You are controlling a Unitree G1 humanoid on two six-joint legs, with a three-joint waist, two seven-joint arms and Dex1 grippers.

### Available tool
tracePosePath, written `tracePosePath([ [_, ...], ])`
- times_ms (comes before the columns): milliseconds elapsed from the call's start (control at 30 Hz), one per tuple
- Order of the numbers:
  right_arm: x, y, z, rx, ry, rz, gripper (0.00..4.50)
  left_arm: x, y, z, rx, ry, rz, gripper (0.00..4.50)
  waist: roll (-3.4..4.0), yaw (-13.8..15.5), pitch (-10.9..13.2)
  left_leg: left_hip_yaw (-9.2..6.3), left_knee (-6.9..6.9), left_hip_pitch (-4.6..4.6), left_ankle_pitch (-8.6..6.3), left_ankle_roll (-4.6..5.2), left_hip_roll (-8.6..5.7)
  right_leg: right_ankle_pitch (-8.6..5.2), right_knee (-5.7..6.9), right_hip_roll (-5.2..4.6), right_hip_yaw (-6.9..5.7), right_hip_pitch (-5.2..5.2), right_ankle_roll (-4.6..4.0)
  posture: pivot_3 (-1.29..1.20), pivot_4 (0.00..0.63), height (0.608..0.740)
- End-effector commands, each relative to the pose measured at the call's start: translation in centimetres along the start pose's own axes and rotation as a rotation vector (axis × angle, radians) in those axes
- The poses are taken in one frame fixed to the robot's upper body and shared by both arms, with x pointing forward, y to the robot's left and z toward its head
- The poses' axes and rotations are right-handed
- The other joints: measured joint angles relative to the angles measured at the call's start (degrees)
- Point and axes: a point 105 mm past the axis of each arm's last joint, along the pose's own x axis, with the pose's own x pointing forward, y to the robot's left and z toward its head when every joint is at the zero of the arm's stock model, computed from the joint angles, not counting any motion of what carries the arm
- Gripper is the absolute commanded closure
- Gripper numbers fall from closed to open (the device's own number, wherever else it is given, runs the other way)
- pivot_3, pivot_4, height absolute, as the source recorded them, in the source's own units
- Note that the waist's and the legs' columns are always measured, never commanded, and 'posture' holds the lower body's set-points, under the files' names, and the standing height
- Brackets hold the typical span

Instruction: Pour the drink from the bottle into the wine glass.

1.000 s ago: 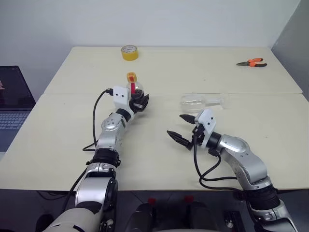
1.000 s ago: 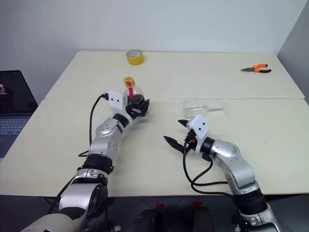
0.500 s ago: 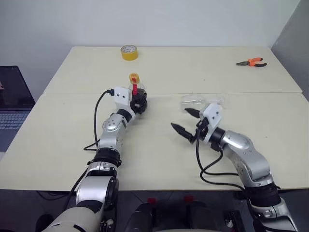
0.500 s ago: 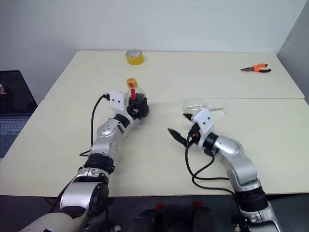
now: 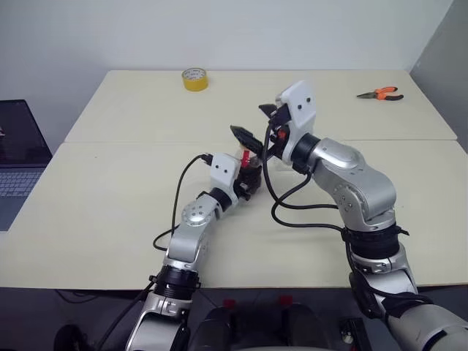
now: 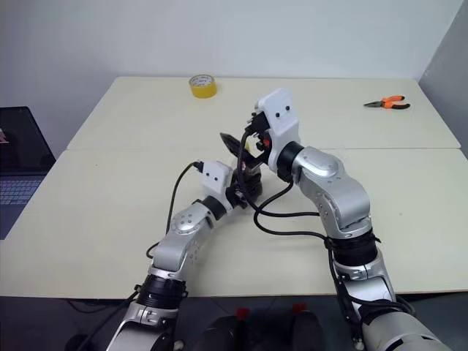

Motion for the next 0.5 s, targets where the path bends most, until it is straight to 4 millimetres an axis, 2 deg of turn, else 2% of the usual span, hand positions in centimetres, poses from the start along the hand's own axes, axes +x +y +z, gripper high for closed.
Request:
tracePosePath([
  [33,0.08,0.68,1.07,0.000,-0.018,0.043,0.00,-0.20,-0.65,2.20,0.040,-0.066,0.000,2.32,0.00,-0.17,0.00,0.01,0.00,0.00,0.00,0.00,0.00,0.00,0.00,0.00,0.00,0.00,0.00,0.00,0.150,0.740],
  [433,-0.10,-0.07,0.11,0.037,0.018,0.015,0.00,-0.12,-0.88,1.80,0.084,-0.047,-0.016,2.32,0.00,-0.24,0.00,0.01,0.00,0.00,0.00,0.00,0.00,0.00,0.00,-0.01,-0.01,-0.01,0.00,0.00,0.150,0.740],
  [500,-0.12,-0.14,0.14,0.046,0.013,0.012,0.39,-0.13,-0.88,1.69,0.087,-0.043,-0.015,2.32,0.00,-0.24,0.00,0.01,-0.01,0.00,0.00,0.00,0.00,0.00,0.00,-0.01,-0.01,0.00,0.00,0.00,0.150,0.740],
])
